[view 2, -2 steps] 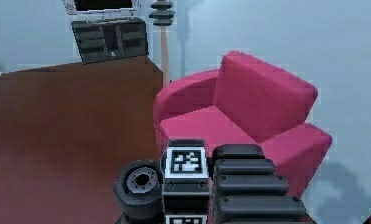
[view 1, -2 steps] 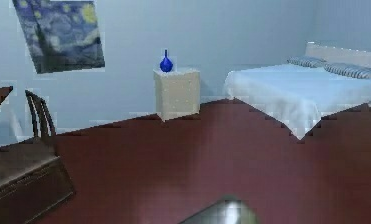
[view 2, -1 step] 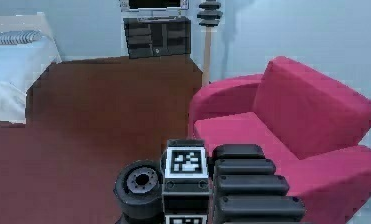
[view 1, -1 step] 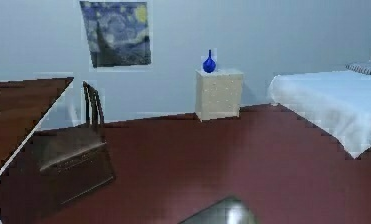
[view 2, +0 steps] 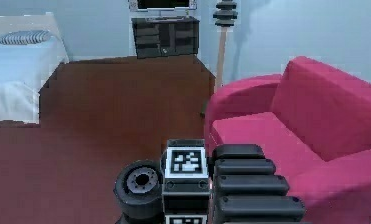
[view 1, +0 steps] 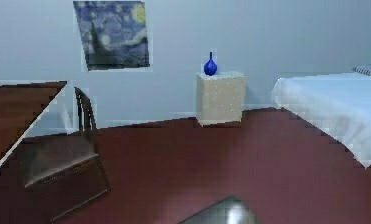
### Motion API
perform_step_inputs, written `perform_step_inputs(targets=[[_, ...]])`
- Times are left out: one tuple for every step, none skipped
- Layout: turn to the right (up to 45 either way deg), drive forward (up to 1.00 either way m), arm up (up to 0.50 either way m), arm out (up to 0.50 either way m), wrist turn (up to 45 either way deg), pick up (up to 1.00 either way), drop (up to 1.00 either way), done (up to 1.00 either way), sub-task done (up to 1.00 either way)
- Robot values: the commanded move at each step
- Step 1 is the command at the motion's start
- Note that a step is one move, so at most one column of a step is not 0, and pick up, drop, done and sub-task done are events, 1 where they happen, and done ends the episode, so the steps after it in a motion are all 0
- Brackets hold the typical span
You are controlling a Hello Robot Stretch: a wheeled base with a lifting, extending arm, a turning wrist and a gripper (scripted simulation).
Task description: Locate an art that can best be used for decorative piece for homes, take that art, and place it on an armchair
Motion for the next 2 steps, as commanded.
perform_step_inputs(targets=[[45.0, 0.0, 0.0, 0.0, 0.0, 0.0, 0.0, 0.0, 0.0], [33.0, 0.0, 0.0, 0.0, 0.0, 0.0, 0.0, 0.0, 0.0]])
